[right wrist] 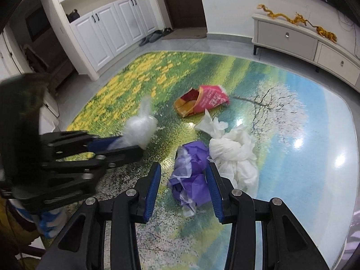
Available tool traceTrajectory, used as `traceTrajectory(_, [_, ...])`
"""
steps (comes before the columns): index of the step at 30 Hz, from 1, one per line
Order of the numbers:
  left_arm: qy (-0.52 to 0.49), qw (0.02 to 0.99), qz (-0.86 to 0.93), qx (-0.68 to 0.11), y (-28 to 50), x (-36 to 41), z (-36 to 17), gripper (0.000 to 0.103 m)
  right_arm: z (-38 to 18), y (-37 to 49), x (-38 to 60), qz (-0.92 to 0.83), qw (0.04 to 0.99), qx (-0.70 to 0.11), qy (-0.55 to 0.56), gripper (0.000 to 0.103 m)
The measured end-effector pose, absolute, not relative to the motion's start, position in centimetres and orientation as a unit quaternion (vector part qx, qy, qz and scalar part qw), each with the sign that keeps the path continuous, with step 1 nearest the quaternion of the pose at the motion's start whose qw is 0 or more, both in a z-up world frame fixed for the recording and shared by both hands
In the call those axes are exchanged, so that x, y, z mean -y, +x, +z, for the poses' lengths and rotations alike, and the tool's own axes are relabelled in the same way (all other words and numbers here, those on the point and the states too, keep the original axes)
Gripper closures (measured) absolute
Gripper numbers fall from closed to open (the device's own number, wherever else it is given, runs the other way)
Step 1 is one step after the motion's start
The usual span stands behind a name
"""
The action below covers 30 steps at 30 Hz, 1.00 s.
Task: Collect trash
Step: 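Grasp purple bag with right tool while left tool holds clear bag, then carry clear bag and purple bag to the bin and open both tools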
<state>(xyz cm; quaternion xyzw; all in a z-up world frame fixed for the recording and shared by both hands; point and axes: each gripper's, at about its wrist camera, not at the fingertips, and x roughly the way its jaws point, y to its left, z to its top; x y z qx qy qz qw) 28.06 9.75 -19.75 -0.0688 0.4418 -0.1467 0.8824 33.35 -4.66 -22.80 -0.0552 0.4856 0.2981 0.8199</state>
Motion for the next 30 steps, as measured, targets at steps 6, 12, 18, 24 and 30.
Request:
traceTrajectory(6, [-0.075, 0.886, -0.147, -0.433, 26.6, -10.3, -19.0, 0.082, -22.6, 33.3, 5.8, 0.288, 0.825, -0.483, -0.052, 0.075])
traceTrajectory(12, [-0.074, 0.89, -0.146, -0.426, 24.7, -10.1, -17.6, 0.082, -19.8, 31.8, 8.6, 0.299, 0.837, -0.458, 0.001, 0.076])
traceTrajectory(18, [-0.069, 0.901, -0.145, -0.404, 22.4, -9.6, -14.5, 0.082, -14.7, 29.3, 10.9, 0.305, 0.862, -0.405, 0.025, 0.076])
traceTrajectory(24, [-0.047, 0.909, -0.176, -0.375, 20.1, -6.4, -10.5, 0.082, -10.8, 25.5, 14.9, 0.289, 0.887, -0.359, 0.033, 0.076])
traceTrajectory(30, [-0.009, 0.9, -0.238, -0.365, 19.3, 0.8, -8.3, 0.082, -9.8, 21.9, 22.8, 0.219, 0.912, -0.345, 0.046, 0.076])
